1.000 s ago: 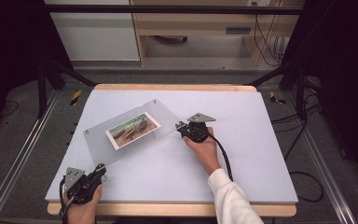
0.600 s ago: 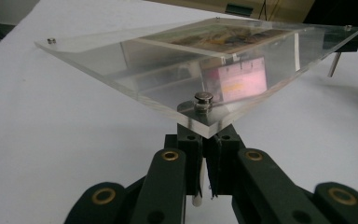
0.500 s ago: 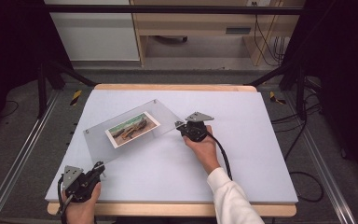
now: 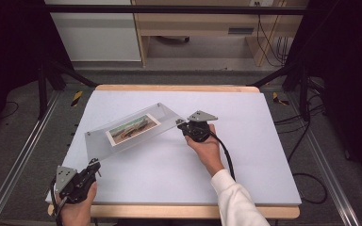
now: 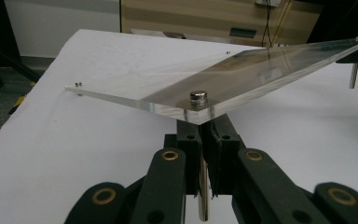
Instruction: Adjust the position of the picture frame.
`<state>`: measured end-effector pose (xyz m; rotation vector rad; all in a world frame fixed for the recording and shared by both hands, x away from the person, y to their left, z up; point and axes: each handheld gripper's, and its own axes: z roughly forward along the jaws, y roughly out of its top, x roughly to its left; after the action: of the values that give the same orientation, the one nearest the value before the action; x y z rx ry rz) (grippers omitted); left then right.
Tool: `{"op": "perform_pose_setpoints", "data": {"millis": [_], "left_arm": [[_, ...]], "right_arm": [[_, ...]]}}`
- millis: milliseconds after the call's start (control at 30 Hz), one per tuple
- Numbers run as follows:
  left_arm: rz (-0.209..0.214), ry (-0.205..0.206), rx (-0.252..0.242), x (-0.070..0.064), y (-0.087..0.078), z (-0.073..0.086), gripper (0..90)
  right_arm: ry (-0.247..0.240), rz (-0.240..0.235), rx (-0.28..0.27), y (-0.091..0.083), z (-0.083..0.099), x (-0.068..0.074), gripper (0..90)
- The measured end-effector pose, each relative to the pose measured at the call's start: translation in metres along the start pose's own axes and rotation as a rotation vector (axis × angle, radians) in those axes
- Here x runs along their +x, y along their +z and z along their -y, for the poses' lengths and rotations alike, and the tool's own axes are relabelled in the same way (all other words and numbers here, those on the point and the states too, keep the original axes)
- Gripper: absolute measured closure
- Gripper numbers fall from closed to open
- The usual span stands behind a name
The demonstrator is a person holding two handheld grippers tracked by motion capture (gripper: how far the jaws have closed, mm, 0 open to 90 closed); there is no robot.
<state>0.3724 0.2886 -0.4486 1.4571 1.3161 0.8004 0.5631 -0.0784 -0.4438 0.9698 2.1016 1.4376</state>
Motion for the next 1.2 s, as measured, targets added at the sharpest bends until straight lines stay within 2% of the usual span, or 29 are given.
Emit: {"op": "perform_pose_setpoints", "data": {"millis": [500,733,833,900,967,1133,1200], "left_arm": [[0.013,-0.027,0.001,0.0027,-0.0020,-0.0014,83.9],[0.010,-0.027,-0.006,0.0027,-0.0017,-0.0006,82.5],[0.012,-0.045,-0.004,0.0039,-0.0012,-0.0001,79.6],[0.027,-0.051,-0.004,0.0045,-0.0013,0.0000,81.6],[0.019,-0.046,0.002,0.0032,-0.0014,-0.0002,83.8],[0.020,-0.045,0.014,0.0035,-0.0015,0.0000,84.4],[0.014,-0.036,0.014,0.0026,-0.0012,-0.0006,84.4]], "right_arm": [[0.002,-0.008,0.010,-0.0048,-0.0030,0.0024,85.4],[0.005,-0.010,0.017,-0.0049,-0.0029,0.0023,85.5],[0.006,-0.013,0.019,-0.0048,-0.0027,0.0019,85.4],[0.006,-0.015,0.022,-0.0048,-0.0025,0.0016,85.4],[0.008,-0.021,0.026,-0.0047,-0.0023,0.0012,85.3],[0.050,-0.042,0.029,-0.0045,-0.0027,-0.0016,83.1],[0.061,-0.045,0.028,-0.0043,-0.0027,-0.0024,84.9]]}}
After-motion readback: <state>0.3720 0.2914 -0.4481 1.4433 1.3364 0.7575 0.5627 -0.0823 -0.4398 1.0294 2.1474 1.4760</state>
